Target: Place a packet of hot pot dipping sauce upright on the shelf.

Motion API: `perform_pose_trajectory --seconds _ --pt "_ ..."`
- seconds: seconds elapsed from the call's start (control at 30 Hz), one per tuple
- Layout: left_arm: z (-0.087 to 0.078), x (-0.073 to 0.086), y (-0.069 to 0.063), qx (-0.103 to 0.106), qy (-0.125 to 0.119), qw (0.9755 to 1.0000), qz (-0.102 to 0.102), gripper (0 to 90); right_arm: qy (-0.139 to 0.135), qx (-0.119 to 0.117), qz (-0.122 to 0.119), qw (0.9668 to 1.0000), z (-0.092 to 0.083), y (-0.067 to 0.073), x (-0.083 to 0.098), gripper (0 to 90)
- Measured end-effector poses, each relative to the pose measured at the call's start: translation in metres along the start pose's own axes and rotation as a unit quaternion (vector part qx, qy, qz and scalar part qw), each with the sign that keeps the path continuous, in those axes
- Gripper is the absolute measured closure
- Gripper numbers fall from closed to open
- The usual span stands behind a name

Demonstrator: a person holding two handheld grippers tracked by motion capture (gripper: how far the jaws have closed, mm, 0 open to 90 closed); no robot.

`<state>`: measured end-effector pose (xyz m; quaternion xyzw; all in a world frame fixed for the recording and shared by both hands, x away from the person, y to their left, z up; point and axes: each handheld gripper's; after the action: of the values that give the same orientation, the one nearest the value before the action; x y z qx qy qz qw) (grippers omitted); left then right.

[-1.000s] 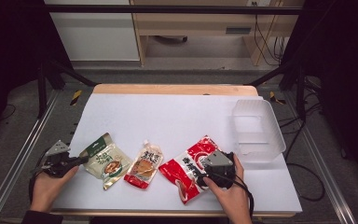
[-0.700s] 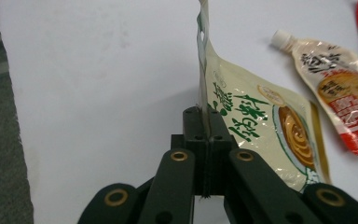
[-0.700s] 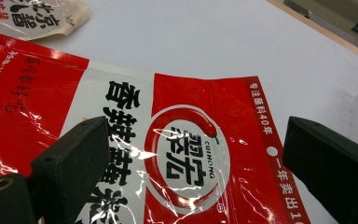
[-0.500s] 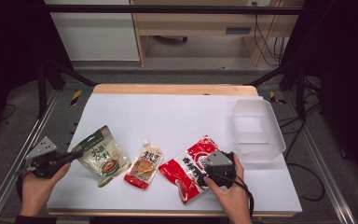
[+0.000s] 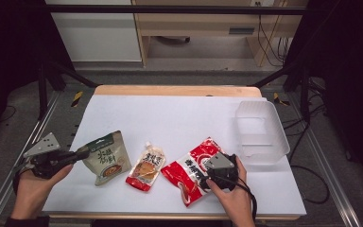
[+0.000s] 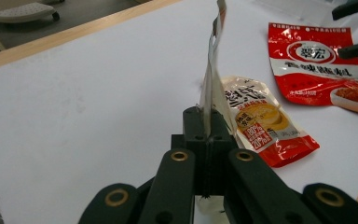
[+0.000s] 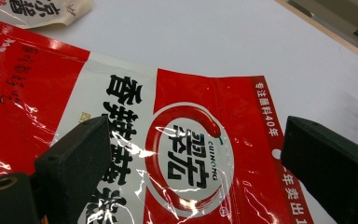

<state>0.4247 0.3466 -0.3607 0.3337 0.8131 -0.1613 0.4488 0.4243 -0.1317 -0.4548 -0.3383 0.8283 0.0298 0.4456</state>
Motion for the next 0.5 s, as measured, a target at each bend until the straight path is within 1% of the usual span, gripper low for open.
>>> perform_pose_trajectory --seconds 0.1,0.17,0.23,0.3,0.43,0.5 --pt "-0.001 -0.014 -0.007 -0.002 0.019 0.9995 0.024 90.0 -0.004 0.000 0.000 1.0000 0.000 0.001 0.000 9.8" --pt "-0.002 -0.022 -0.009 -0.004 0.024 0.9990 0.036 90.0 -0.005 -0.003 0.000 1.0000 0.000 0.000 0.000 9.9" --pt "-0.003 -0.030 -0.009 -0.003 0.027 0.9988 0.040 90.0 -0.003 -0.005 0.000 1.0000 0.000 0.000 0.000 10.0" --pt "-0.003 -0.039 -0.006 -0.003 0.029 0.9987 0.041 90.0 -0.002 -0.006 0.001 1.0000 0.001 -0.001 0.000 10.3" --pt "-0.002 -0.057 0.000 -0.002 0.030 0.9983 0.050 90.0 -0.010 -0.007 0.002 0.9999 -0.001 -0.001 -0.001 11.1" --pt "-0.001 -0.066 0.000 -0.003 0.031 0.9979 0.057 90.0 -0.012 -0.008 -0.004 0.9999 -0.001 0.000 -0.001 11.8"
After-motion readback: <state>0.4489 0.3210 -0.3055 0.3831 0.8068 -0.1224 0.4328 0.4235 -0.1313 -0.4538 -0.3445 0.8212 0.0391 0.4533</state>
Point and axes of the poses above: each handheld gripper's, and its own axes: z roughly forward along the jaws, x roughly out of its underside, y roughly to its left, and after that the axes turned 3 degrees about -x, right-handed
